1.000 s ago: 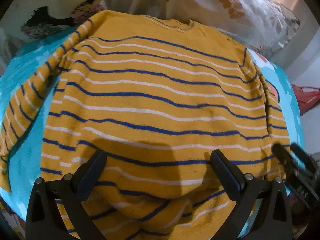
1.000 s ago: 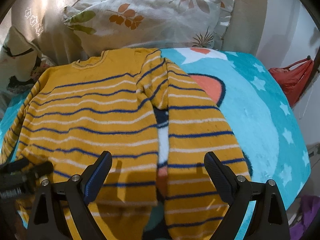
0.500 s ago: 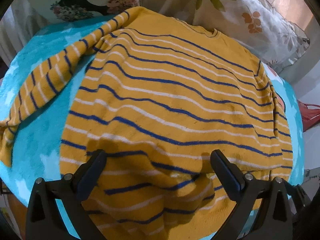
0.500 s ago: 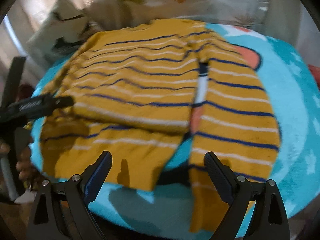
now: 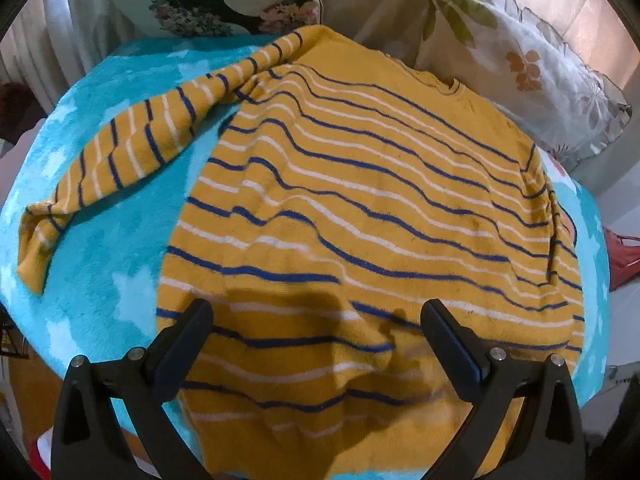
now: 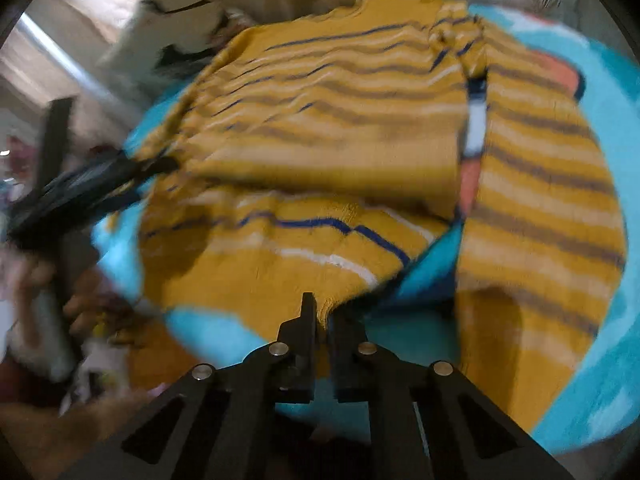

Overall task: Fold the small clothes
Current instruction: 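Grasp a sweater sleeve cuff with the right tool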

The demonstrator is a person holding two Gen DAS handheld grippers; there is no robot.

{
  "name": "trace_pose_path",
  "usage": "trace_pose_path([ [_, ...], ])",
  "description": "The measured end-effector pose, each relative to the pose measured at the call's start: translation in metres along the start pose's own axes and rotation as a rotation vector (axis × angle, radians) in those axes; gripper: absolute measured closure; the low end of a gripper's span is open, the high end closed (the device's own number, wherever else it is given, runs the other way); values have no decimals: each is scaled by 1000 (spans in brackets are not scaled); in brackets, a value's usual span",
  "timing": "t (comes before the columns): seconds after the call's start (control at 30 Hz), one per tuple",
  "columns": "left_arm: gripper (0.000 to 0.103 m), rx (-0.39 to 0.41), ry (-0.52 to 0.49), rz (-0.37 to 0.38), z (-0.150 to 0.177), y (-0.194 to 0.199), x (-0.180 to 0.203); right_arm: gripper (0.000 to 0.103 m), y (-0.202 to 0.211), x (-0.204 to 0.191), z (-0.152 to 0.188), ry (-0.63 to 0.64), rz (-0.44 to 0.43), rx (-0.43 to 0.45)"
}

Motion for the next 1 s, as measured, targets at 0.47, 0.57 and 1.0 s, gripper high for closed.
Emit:
trace_pose_path([
  [0.47, 0, 1, -19, 15, 4, 2, 33, 34, 21, 51, 16, 214, 297, 33],
  [0.57, 0, 0, -27, 17, 4, 1, 39, 34, 6, 55, 20, 262, 341, 26],
  [1.0, 0, 0, -7, 18, -1, 0, 39, 93, 199, 254, -66, -284, 557, 452],
])
Point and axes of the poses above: each gripper's, at about its wrist camera, not at the fingertips, and y roughly against the way its jaws point, x to its right, z to its underside, the point moved 8 cm from there along -y, roughly the way its jaws point, and after that the axes turned 2 degrees about x, right-handed, at the moved point
